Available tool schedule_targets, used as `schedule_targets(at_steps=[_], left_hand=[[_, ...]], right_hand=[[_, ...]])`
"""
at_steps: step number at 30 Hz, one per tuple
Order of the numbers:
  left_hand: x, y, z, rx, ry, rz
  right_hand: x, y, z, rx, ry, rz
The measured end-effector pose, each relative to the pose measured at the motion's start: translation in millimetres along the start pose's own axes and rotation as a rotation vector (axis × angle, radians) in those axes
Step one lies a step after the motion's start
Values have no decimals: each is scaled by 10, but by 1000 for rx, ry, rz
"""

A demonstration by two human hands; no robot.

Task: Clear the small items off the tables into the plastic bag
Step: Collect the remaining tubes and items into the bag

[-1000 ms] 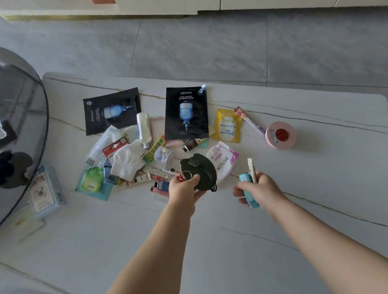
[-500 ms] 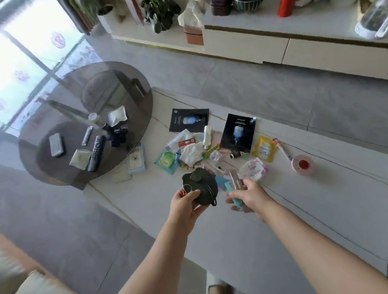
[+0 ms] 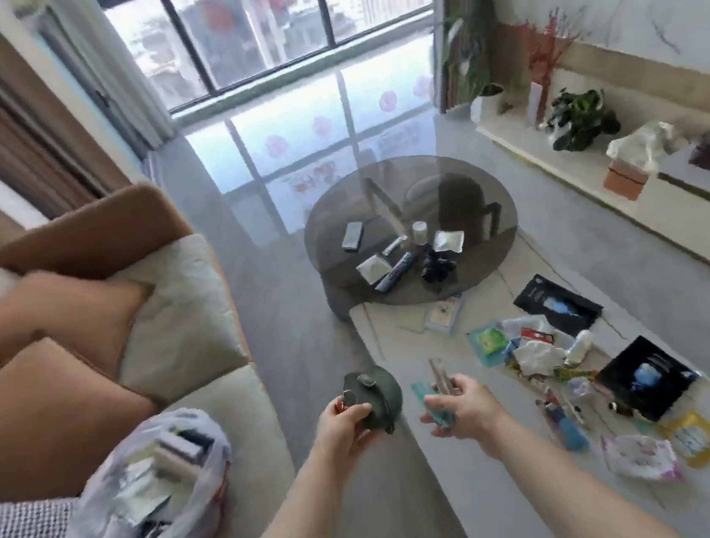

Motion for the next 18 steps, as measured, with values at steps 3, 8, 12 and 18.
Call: schedule_targets(at_steps=[3, 8, 12, 18], left_hand=[[-262, 38, 650, -140, 93, -38], [-501, 93, 1727, -295, 241, -52], [-603, 165, 2543, -418, 304, -63], [-581, 142, 3573, -519, 384, -15]], right_hand=[[106, -120, -733, 75, 130, -14], [97, -356, -1907, 152, 378, -5], [-105, -526, -2743, 211, 528, -44], [-457, -837, -3833, 208, 650, -164]])
Point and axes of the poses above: each hand's wrist, its own y-axis away from the middle knuckle, its own z-axis out of the back of the hand, x = y × z, the point moved 8 cm from there along -y, towards the middle knuckle, and after that the axes turned 10 degrees about -z, right-handed, at the moved point
